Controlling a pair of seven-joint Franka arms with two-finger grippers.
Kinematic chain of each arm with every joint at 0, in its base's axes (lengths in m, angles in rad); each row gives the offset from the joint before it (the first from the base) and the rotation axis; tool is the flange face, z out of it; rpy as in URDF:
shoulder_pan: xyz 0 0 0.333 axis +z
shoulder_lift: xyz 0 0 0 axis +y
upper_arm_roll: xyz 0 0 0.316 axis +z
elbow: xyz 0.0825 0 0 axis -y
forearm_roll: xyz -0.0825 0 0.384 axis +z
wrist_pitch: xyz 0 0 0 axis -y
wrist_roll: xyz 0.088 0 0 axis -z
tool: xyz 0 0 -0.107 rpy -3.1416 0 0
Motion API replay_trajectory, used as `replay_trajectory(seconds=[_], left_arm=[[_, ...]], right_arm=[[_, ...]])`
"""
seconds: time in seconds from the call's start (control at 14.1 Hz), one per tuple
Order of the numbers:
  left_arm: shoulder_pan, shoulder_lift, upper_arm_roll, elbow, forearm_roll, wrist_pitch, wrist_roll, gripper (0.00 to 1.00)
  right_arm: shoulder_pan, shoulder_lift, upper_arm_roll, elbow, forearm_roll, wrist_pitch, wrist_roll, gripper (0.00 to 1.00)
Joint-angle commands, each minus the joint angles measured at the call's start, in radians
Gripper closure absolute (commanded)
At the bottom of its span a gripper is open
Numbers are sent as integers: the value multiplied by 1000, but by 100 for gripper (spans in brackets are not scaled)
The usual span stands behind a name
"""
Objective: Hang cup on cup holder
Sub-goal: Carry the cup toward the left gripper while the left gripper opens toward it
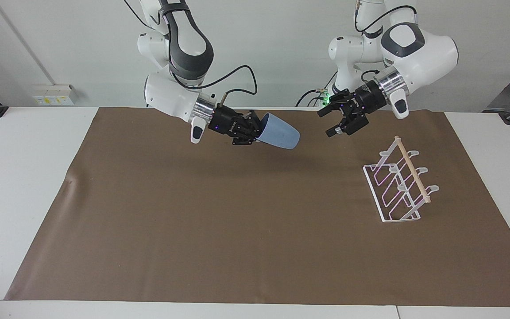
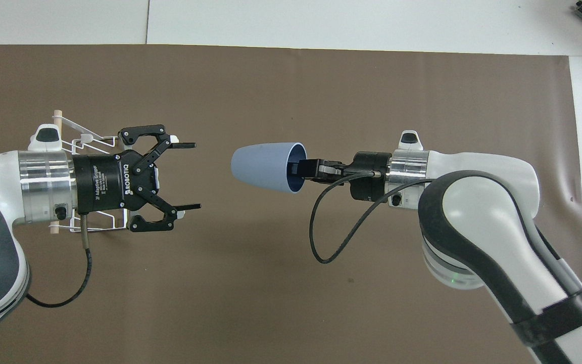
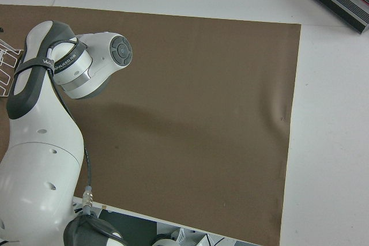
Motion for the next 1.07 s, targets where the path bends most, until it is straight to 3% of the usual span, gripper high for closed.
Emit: replay_trajectory(seconds=[0.0,0.71,0.78,0.85,0.92,1.0], left_arm=[[-62,-24,13,-38,-17,45,-22,0],[-104,-18,8,-27,-20,113,-71,0],[-104,-16,8,-26,-20,111,-83,5],[-104,-16,10,-24,-20,113,-103,24],[-104,-16,8,-24,-20,113,-103,60],[-105,-16,8,-23,-19,114,-101,88]], right_arm=[[-2,1,31,32,37,10,-23,100],[1,9,148,56,82,108,-11,100],[1,9,148,56,82,108,-11,100],[1,9,148,56,82,108,-11,100],[1,9,148,56,82,108,-11,100],[1,9,148,56,82,108,-11,100]])
